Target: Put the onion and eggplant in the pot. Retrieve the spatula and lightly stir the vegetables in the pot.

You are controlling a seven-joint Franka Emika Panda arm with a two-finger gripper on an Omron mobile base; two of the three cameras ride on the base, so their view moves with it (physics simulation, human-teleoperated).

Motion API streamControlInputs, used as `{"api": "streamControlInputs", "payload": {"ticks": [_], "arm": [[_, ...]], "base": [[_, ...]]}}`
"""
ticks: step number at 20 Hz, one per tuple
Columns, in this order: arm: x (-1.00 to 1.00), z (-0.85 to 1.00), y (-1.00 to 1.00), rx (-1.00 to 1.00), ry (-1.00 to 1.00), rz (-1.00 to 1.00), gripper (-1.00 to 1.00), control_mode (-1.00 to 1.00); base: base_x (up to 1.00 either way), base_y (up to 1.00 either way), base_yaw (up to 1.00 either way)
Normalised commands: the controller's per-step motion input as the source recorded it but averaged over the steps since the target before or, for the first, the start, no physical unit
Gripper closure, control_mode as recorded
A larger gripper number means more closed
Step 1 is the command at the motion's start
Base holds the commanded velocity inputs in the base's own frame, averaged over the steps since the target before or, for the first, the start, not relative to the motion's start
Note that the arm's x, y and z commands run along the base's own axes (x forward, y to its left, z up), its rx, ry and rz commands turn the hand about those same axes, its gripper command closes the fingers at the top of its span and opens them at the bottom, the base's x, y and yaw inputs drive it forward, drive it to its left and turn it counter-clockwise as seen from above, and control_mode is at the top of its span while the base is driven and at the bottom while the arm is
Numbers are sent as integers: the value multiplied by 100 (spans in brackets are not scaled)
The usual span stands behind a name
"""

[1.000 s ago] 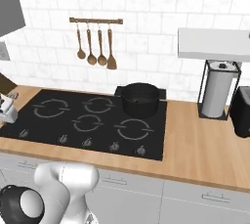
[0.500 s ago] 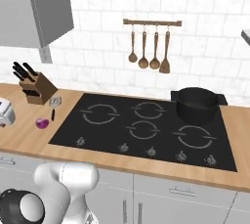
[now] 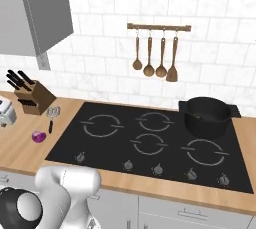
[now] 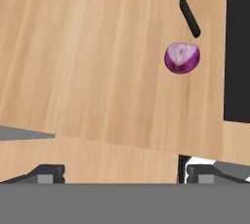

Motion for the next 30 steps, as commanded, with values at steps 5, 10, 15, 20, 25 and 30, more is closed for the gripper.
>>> {"api": "streamControlInputs", "payload": {"ticks": [5, 10, 15, 20, 25, 30], "arm": [[52, -17, -35, -6, -3, 4, -100, -100], [16, -19, -63, -1, 8, 0, -100, -100], [39, -46, -44, 5, 9, 0, -100, -100], [45, -49, -9, 1, 0, -1, -100, -100], [14, -12, 0, 0, 5, -10, -100, -100], [23, -21, 3, 0, 11, -9, -100, -100]], "base": [[0, 0, 0], [0, 0, 0], [0, 0, 0], [0, 0, 0], [0, 0, 0], [0, 0, 0]]}}
